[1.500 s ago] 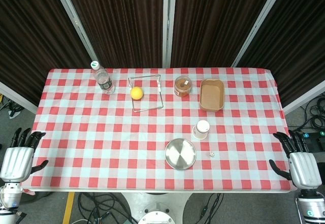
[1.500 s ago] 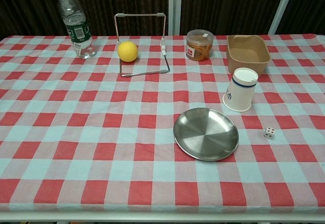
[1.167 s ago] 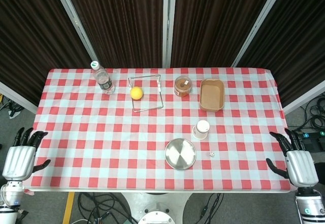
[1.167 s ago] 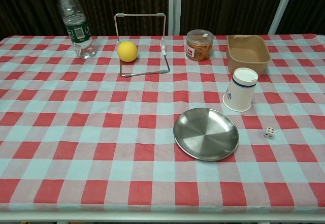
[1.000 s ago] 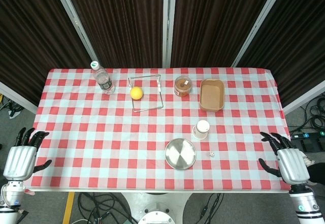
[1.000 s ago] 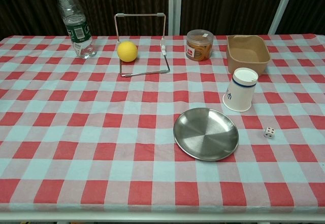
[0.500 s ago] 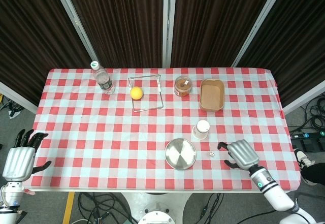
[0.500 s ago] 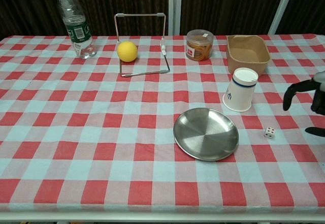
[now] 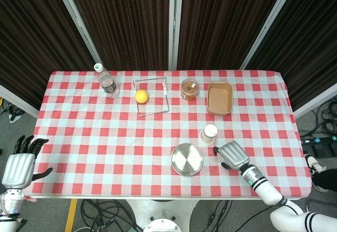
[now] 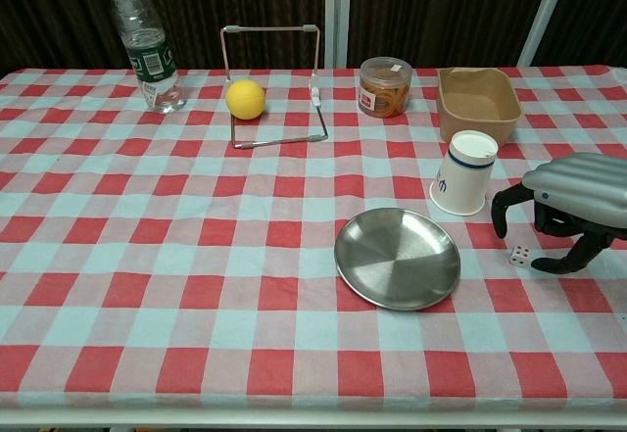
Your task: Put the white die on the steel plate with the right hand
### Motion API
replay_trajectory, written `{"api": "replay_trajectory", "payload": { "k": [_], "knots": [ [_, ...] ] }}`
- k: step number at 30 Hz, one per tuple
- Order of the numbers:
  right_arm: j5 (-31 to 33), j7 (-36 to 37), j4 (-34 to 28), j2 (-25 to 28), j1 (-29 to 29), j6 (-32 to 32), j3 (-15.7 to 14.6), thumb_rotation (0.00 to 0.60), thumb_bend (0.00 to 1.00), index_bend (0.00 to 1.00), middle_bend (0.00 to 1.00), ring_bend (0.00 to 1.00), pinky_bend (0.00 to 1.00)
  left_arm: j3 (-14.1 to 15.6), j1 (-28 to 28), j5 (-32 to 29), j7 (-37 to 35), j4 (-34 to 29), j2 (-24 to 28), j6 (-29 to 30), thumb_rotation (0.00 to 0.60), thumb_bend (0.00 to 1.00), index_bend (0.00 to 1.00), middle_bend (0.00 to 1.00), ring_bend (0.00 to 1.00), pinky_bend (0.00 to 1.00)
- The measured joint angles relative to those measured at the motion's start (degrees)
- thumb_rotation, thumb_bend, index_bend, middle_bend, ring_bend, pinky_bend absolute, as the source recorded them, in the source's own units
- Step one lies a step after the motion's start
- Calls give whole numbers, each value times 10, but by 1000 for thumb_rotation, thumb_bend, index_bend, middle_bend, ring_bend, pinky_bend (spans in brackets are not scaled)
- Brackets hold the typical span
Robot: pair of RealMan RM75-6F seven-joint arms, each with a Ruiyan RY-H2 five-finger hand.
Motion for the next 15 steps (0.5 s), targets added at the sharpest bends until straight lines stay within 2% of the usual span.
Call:
{"api": "replay_trajectory", "payload": {
  "k": [7,12,15],
  "knots": [
    [15,-1,16,-12,11,-11,-3,600,241,459,990,935,1000,0,0,-2,-7,2,-1,-2,600,17,204,198,88,3],
    [22,-5,22,-18,16,-12,-6,600,320,575,995,942,1000,1,2,-3,-14,4,-2,-2,600,17,204,198,88,3],
    [21,-4,16,-15,16,-5,-6,600,327,599,997,946,1000,1,3,-4,-15,5,-2,-3,600,17,205,198,88,3]
  ]
}}
